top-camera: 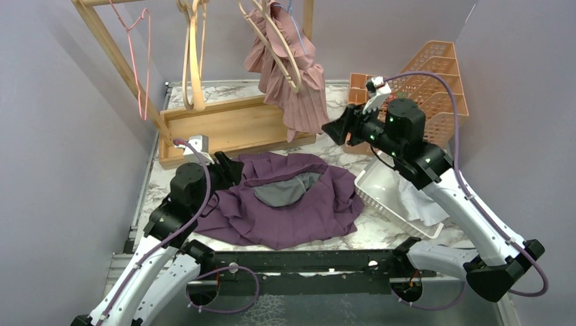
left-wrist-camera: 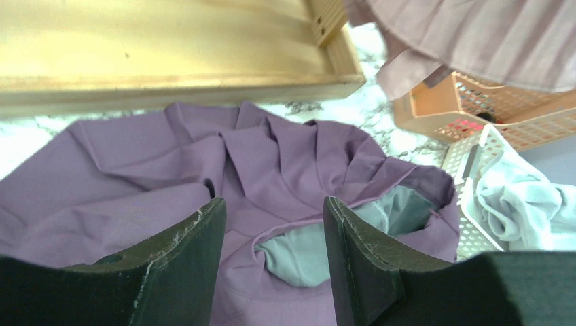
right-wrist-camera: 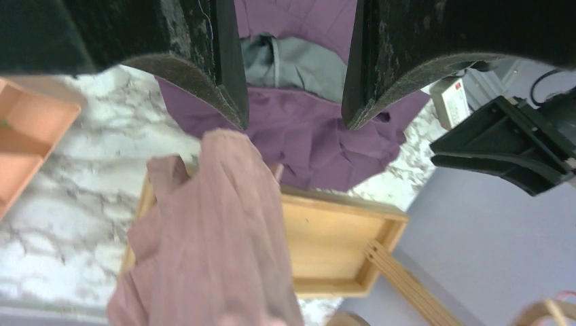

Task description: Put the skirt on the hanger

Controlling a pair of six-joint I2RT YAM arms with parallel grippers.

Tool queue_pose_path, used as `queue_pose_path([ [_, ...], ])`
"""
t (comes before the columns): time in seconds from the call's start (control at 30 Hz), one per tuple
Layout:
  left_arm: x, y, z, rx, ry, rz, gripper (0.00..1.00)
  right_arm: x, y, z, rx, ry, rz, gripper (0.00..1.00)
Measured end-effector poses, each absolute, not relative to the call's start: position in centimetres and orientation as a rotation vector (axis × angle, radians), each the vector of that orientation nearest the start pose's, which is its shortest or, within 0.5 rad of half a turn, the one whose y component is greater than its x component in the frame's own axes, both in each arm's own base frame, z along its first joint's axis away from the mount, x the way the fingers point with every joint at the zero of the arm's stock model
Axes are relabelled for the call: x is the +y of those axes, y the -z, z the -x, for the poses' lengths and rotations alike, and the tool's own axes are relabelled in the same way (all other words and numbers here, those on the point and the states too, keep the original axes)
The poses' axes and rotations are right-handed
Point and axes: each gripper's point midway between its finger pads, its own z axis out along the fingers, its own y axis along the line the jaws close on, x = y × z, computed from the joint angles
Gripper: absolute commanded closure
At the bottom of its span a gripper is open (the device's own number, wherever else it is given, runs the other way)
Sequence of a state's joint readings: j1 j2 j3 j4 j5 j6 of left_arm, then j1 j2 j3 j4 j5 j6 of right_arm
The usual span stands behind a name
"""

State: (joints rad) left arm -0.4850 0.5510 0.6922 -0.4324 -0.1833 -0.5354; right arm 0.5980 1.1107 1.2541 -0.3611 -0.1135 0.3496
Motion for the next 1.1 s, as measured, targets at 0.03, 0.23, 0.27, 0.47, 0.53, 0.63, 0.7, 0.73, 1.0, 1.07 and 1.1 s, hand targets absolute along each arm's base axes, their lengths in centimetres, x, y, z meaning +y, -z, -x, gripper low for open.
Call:
queue_pose_path([
  [0.03, -11.1, -24.6, -23.4, 1.861, 0.539, 0.166, 0.42, 23.7, -36.3, -28.6, 1.805, -0.783, 0.321, 0.44],
  [0.23, -11.5, -28.1, -23.0, 1.744, 0.594, 0.104, 0.42, 25.8, -42.7, -31.4, 1.673, -0.818, 0.317, 0.43],
  [0.27, -11.6, -28.5, -23.0, 1.731, 0.600, 0.096, 0.42, 26.3, -43.3, -32.1, 1.661, -0.821, 0.314, 0.43],
  [0.47, -11.9, -31.2, -22.9, 1.662, 0.627, 0.065, 0.42, 29.1, -43.8, -35.9, 1.657, -0.826, 0.303, 0.43],
  [0.53, -11.9, -32.3, -22.9, 1.637, 0.633, 0.060, 0.42, 30.1, -43.8, -36.9, 1.653, -0.829, 0.305, 0.44],
  [0.63, -12.0, -33.3, -23.0, 1.612, 0.641, 0.056, 0.42, 31.6, -44.0, -37.9, 1.644, -0.827, 0.310, 0.48],
  [0.7, -12.1, -33.5, -23.1, 1.607, 0.642, 0.051, 0.42, 32.5, -44.2, -38.6, 1.638, -0.817, 0.309, 0.55],
  [0.73, -12.2, -33.4, -23.2, 1.610, 0.640, 0.048, 0.42, 32.8, -44.2, -38.9, 1.634, -0.810, 0.309, 0.59],
  [1.0, -12.4, -32.6, -24.1, 1.643, 0.600, 0.017, 0.42, 34.7, -44.3, -41.2, 1.614, -0.718, 0.303, 0.73],
  [1.07, -12.4, -32.9, -24.2, 1.638, 0.592, 0.010, 0.42, 34.9, -44.2, -41.5, 1.612, -0.699, 0.309, 0.71],
  [1.1, -12.4, -33.1, -24.3, 1.634, 0.588, 0.007, 0.42, 35.0, -44.1, -41.6, 1.612, -0.691, 0.312, 0.71],
])
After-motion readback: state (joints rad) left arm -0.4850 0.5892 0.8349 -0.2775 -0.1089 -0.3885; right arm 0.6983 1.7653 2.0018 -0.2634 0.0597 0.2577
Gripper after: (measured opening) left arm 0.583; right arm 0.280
